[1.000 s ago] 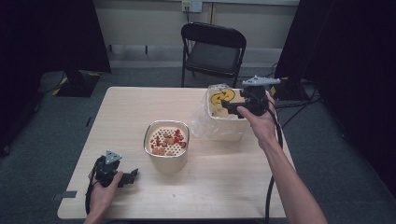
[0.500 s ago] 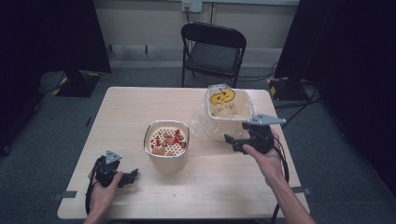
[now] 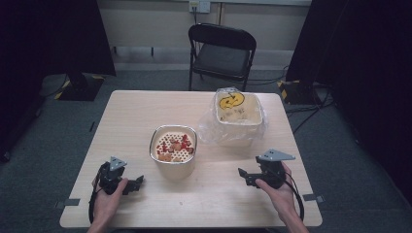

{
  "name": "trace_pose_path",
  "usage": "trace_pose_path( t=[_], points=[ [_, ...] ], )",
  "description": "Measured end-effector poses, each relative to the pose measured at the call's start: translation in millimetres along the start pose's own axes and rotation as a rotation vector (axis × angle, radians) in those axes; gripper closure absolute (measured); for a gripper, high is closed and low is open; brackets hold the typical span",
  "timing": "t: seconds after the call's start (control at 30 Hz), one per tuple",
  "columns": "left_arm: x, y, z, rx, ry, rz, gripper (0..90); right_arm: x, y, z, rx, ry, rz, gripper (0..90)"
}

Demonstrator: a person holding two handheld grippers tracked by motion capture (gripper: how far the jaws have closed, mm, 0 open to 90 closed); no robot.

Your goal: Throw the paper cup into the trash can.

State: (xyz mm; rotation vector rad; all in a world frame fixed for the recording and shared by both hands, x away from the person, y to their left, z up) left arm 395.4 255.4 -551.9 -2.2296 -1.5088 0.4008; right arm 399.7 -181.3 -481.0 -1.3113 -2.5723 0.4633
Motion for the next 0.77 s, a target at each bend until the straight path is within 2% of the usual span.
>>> trace_pose_path(
  t=[0.03, 0.07, 0.13, 0.17, 0.2, 0.3, 0.37, 0.47, 0.5, 0.57, 0.6, 0.77],
  points=[
    [0.0, 0.0, 0.0, 0.000, 0.000, 0.000, 0.2, 0.0, 0.0, 0.0, 0.000, 0.000, 0.000, 15.5],
    [0.0, 0.0, 0.0, 0.000, 0.001, 0.000, 0.2, -3.0, 1.5, 13.2, 0.021, 0.006, 0.012, 15.5],
    [0.1, 0.0, 0.0, 0.000, 0.001, 0.000, 0.2, -4.7, 2.2, 18.0, 0.029, 0.003, 0.020, 15.5],
    [0.0, 0.0, 0.0, 0.000, 0.000, 0.000, 0.2, -7.3, 3.0, 24.0, 0.038, -0.005, 0.038, 15.7],
    [0.0, 0.0, 0.0, 0.000, 0.000, 0.000, 0.2, -10.8, 5.2, 34.6, 0.070, -0.009, 0.053, 15.6],
    [-0.1, 0.0, 0.0, 0.000, -0.001, 0.000, 0.2, -12.9, 6.5, 40.1, 0.086, -0.036, 0.069, 15.6],
    [0.0, 0.0, 0.0, 0.000, 0.000, 0.000, 0.2, -18.1, 9.8, 51.7, 0.116, -0.046, 0.100, 15.4],
    [0.0, 0.0, 0.0, 0.000, 0.000, 0.000, 0.2, -22.7, 11.4, 59.2, 0.138, -0.094, 0.137, 15.8],
    [0.0, 0.0, 0.0, 0.000, 0.000, 0.000, 0.2, -22.4, 11.9, 61.0, 0.127, -0.088, 0.135, 15.8],
    [0.0, 0.0, 0.0, 0.000, 0.000, 0.000, 0.2, -21.5, 11.9, 63.3, 0.102, -0.046, 0.141, 15.4],
    [0.2, -0.1, 0.0, 0.000, 0.003, -0.001, 0.2, -21.5, 12.1, 64.0, 0.091, -0.045, 0.140, 14.9],
    [0.4, -0.1, 0.0, 0.001, 0.004, -0.001, 0.2, -22.9, 12.7, 64.6, 0.096, -0.023, 0.134, 14.6]
  ],
)
Point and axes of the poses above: each handheld gripper's, and its own axes: y roughly forward along the jaws, z roughly out of its underside, x roughly to its left, the point moved 7 cm from there along y, roughly forward along the jaws, and after that the axes turned 15 degrees about -x, right-handed, at the moved point
